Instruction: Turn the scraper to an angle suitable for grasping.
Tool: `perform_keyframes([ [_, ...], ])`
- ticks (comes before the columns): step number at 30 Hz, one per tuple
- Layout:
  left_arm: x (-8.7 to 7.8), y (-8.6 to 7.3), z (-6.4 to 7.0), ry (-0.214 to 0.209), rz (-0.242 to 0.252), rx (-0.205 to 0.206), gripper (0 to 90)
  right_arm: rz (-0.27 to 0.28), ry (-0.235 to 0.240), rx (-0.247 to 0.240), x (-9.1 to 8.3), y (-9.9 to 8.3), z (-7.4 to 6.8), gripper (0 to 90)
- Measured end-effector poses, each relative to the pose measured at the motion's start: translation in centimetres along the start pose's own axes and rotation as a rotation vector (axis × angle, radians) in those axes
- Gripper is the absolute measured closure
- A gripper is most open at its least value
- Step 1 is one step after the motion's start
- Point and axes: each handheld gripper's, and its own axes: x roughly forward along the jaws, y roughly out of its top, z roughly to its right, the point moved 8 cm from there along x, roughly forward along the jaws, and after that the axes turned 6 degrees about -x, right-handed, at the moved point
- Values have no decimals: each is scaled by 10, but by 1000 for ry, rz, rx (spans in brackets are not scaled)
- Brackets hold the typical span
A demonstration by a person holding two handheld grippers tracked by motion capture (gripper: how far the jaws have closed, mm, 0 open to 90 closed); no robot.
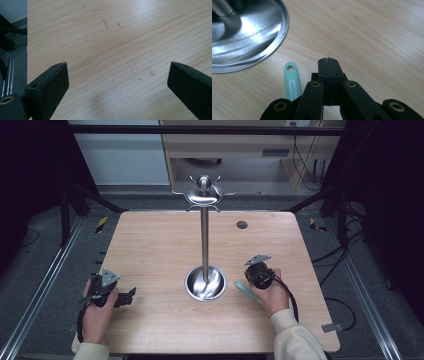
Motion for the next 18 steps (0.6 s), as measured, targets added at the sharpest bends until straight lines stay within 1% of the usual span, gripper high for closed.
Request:
perform_keyframes([
  [6, 1, 0, 1, -5, -2, 0, 34, -18, 37, -22, 2, -1, -8, 900],
  [7, 1, 0, 1, -5, -3, 0, 34, -24, 48, -20, 3, -1, -11, 900],
  [10, 0, 0, 1, -5, -2, -1, 34, -37, 62, -44, 5, -2, -16, 900],
  [13, 1, -1, 1, -5, -5, 0, 34, -50, 62, -59, 7, -4, -18, 900],
  [18, 1, 0, 1, -6, -4, 2, 35, -73, 68, -63, 9, -7, -19, 900],
])
